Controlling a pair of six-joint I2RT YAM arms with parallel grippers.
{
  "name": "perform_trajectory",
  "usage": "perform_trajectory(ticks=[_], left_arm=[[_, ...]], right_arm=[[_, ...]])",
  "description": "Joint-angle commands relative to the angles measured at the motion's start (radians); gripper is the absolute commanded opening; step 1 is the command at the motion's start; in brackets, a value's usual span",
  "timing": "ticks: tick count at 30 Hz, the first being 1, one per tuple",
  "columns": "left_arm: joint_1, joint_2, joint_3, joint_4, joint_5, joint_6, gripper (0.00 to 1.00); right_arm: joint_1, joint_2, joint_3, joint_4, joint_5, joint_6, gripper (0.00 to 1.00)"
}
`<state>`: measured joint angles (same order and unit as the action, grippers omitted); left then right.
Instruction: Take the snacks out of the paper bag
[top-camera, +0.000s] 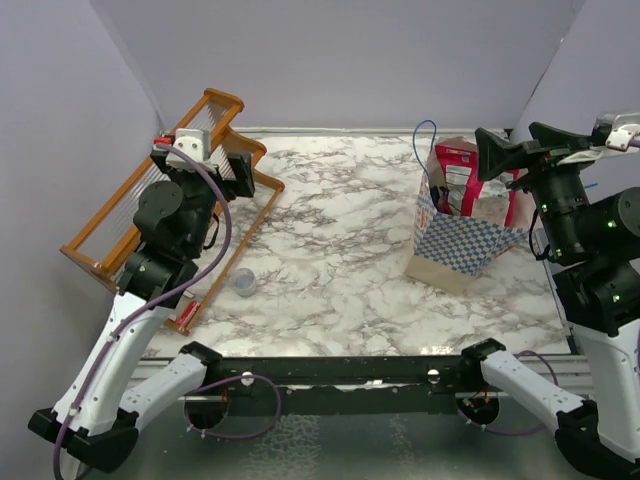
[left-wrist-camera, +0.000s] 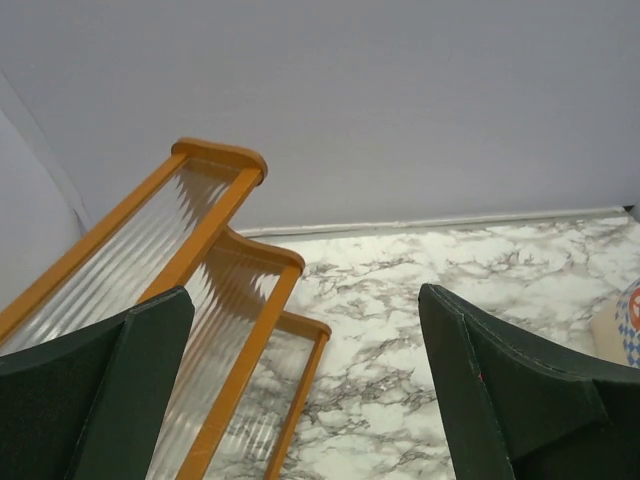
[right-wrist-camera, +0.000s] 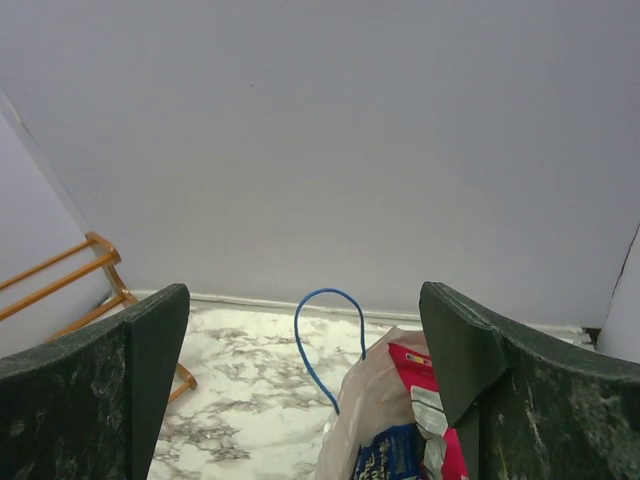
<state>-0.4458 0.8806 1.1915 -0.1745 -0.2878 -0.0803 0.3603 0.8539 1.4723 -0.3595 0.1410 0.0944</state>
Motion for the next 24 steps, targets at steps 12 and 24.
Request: perform_trajectory(ticks=[12, 24], left_arm=[[0.027, -0.152, -0.331, 0.307, 0.047, -0.025, 0.99], [0.025, -0.155, -0.393, 0.418, 0.075, -0.041, 0.99]], right_arm=[[-0.028, 0.036, 0.009, -0.227, 0.064, 0.076, 0.99], [-0.036, 0.175, 0.019, -0.305, 0.041, 0.095, 0.99]])
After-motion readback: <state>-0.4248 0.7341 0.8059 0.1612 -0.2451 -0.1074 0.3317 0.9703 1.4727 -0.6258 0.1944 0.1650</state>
